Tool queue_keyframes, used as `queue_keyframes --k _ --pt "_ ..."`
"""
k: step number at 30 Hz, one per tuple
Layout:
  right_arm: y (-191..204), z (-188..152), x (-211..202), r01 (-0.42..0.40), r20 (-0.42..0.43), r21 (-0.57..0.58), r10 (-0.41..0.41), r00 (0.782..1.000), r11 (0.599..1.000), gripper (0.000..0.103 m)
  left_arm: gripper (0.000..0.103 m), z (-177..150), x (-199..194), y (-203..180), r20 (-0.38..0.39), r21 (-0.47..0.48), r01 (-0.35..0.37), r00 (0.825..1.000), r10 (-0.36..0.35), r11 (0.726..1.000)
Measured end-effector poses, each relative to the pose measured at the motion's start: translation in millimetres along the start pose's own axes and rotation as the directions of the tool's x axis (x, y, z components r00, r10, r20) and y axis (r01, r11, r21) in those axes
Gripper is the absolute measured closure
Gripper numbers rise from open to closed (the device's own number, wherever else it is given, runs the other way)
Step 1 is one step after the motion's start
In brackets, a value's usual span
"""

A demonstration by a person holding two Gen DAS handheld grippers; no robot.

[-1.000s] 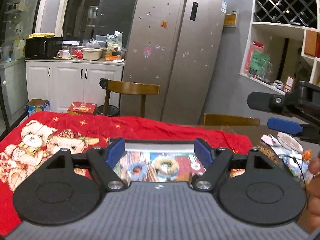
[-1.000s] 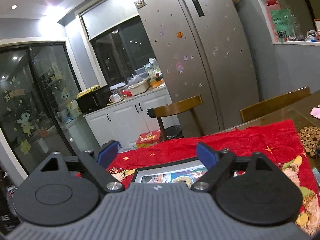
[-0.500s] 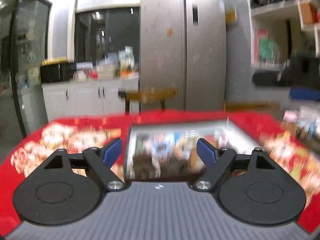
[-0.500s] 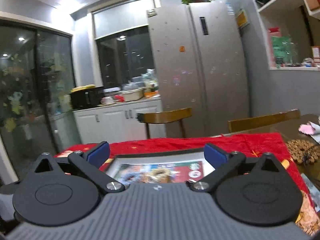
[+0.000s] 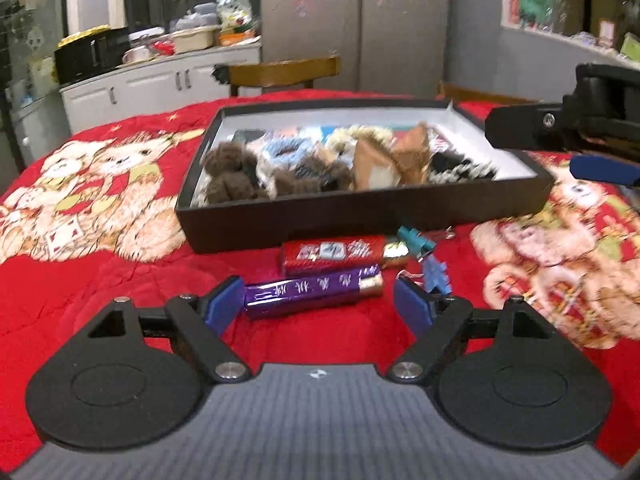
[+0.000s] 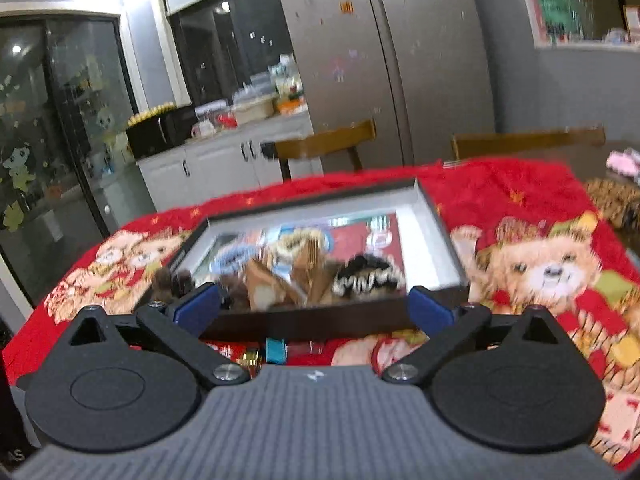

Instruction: Organize objects

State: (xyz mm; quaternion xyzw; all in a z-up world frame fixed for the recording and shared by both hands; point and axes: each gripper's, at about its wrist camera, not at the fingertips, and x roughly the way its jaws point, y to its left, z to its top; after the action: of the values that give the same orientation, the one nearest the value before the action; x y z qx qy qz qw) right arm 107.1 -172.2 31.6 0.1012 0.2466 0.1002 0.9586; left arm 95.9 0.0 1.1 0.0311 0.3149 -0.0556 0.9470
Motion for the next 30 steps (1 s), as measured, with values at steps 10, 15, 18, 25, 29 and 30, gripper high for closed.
queue_keyframes --k 10,15,18,25,29,30 --pt "-3.7 -4.2 11.4 -0.005 -0.061 0.022 0.007 0.998 1.000 0.000 0.015 1.1 8.5 6.7 -0.037 -0.062 -0.019 0.999 0.017 0.998" --pt "-4.1 -3.1 12.4 0.010 -0.061 0.004 -0.010 0.998 1.000 0.000 0.018 0.1 7.0 5.4 -0.023 -0.062 -0.040 0.999 0.039 0.997" --pt "-7.6 -2.1 12.7 0.007 -0.067 0.024 -0.005 0.998 1.000 0.000 0.019 -0.2 6.3 5.9 -0.022 -0.062 -0.043 0.999 0.042 0.997" --pt "-8.4 -5.9 19.6 -0.004 -0.102 0.038 0.008 0.995 0.999 0.000 0.019 -1.2 4.9 5.1 -0.020 -0.054 -0.050 0.999 0.049 0.997" --pt "-8.6 -8.3 22.3 -0.012 -0.118 0.047 0.018 0.993 0.999 0.000 0.019 -1.1 5.1 5.6 -0.019 -0.052 -0.053 0.998 0.052 0.997" --pt "-8.5 -8.9 23.2 -0.014 -0.124 0.050 0.020 0.992 0.999 0.000 0.019 -1.3 5.3 5.7 -0.019 -0.052 -0.054 0.998 0.053 0.997"
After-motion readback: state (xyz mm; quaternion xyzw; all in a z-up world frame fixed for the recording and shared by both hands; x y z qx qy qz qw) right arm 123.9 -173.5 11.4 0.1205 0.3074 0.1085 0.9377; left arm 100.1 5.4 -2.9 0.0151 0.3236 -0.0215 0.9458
